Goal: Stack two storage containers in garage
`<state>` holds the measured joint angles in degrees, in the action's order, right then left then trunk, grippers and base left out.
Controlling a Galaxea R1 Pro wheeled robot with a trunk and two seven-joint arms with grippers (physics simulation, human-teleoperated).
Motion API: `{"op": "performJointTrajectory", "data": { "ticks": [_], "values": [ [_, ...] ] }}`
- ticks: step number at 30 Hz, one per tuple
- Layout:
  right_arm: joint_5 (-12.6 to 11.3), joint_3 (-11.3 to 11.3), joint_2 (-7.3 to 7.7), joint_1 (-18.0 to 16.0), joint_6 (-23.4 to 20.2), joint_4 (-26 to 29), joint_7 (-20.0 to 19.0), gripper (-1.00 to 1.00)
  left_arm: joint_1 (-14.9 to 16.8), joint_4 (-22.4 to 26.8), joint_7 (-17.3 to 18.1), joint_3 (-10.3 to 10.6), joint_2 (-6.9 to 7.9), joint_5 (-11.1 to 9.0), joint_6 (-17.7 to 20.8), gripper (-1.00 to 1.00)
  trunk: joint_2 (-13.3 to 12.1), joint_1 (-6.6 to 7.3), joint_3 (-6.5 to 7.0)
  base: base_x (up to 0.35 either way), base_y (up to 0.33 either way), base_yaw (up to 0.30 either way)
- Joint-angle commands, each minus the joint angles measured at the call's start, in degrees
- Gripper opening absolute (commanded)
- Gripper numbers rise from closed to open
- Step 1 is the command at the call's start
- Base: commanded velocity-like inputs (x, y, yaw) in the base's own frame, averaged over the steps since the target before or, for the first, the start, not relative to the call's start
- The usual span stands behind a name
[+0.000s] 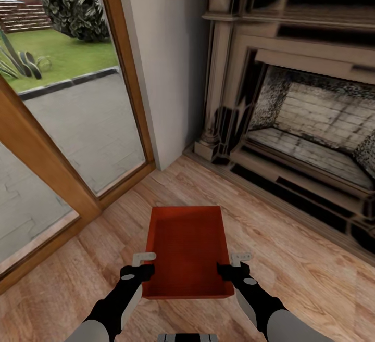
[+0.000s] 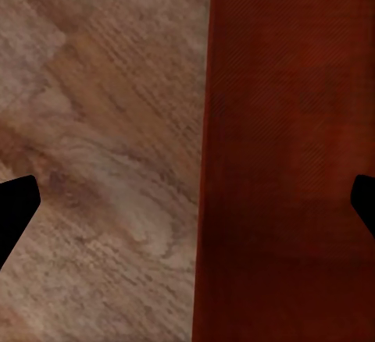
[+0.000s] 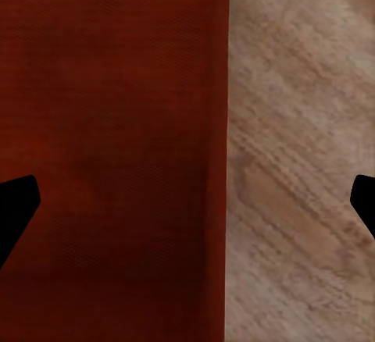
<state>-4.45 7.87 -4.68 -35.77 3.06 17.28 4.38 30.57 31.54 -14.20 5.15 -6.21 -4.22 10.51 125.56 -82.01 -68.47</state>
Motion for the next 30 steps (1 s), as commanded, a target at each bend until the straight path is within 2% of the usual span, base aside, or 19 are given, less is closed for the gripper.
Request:
{"op": "performJointTrajectory", "data": {
  "ticks": [1, 23, 30],
  "values": [
    [-0.47, 0.48, 0.02, -0.06, 0.20, -0.05, 0.36, 1.00, 0.01, 0.10, -0.48, 0.39, 0.05, -0.45, 0.30, 1.00, 0.43, -0.22, -0.22, 0.000, 0.000, 0.000],
    [-0.47, 0.54, 0.07, -0.05, 0.24, -0.05, 0.36, 1.00, 0.01, 0.17, -0.49, 0.39, 0.05, -0.47, 0.30, 1.00, 9.25, -5.05, -4.17, 0.000, 0.000, 0.000],
    [-0.47, 0.50, 0.10, -0.04, 0.28, -0.05, 0.36, 1.00, 0.01, 0.19, -0.54, 0.39, 0.12, -0.51, 0.30, 1.00, 9.25, -5.05, -4.17, 0.000, 0.000, 0.000]
  ]
}}
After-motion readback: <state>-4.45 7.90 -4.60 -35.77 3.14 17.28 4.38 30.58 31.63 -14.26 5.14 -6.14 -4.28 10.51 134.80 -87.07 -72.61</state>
